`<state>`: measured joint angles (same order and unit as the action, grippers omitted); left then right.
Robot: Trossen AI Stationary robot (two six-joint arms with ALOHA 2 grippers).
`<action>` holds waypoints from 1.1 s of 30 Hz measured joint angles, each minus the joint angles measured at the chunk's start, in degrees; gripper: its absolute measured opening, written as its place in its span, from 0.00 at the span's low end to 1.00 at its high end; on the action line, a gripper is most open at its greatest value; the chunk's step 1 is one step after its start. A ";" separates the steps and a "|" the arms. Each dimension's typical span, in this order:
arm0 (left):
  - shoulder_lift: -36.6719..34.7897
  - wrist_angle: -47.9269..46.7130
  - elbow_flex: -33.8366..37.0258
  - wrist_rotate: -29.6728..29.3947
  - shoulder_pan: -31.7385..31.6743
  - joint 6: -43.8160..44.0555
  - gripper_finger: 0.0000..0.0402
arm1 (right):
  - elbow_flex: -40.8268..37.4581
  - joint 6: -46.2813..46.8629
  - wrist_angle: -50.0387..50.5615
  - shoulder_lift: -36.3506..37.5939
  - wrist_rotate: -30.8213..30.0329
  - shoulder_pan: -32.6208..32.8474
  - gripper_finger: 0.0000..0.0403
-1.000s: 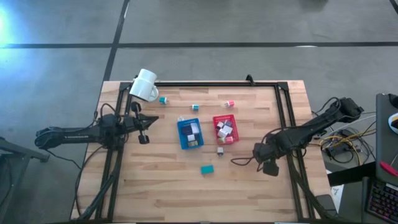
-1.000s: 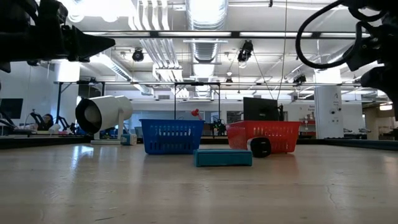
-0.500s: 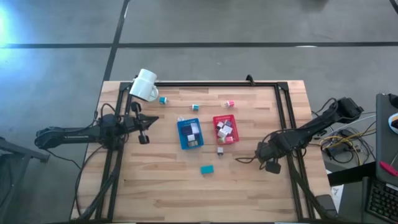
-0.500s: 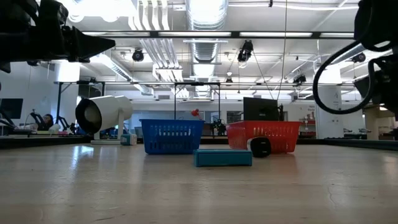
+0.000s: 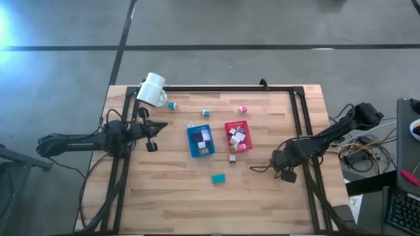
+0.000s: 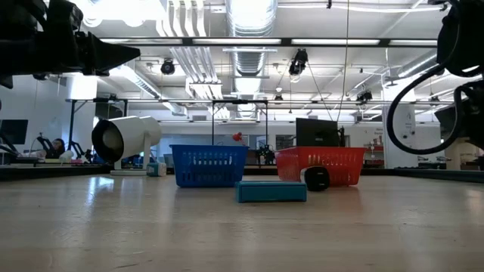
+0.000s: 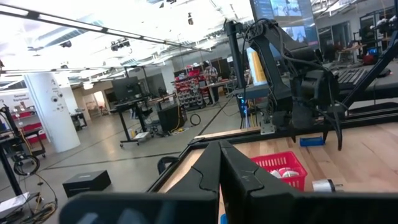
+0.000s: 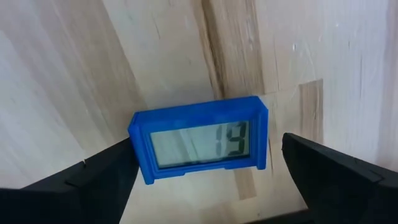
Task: Pick & Place Office items
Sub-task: Put the blue digital clock into the blue bin
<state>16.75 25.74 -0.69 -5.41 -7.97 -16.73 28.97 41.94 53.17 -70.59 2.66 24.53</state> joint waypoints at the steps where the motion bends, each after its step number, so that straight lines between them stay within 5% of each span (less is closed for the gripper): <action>1: 0.00 -0.02 0.00 0.00 0.00 0.00 0.01 | 0.00 -0.28 0.00 -0.01 -0.05 0.01 0.94; 10: 0.00 0.00 0.02 0.00 0.00 0.00 0.01 | -0.83 -1.71 -4.93 -0.38 1.40 -0.01 0.93; 18: 0.00 -0.02 0.02 0.00 0.00 0.00 0.01 | -0.16 1.10 -4.48 -1.01 5.04 -0.08 0.68; 22: 0.00 -0.02 0.02 0.00 0.00 0.00 0.01 | 1.65 0.73 -4.74 -1.18 6.64 -0.04 0.68; 33: 0.00 -0.02 0.02 0.00 0.00 0.00 0.01 | 15.83 -16.66 -16.34 1.32 -9.67 -0.01 0.68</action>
<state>16.75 25.71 -0.67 -5.41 -7.97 -16.73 44.80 25.29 36.82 -69.27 -7.01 24.51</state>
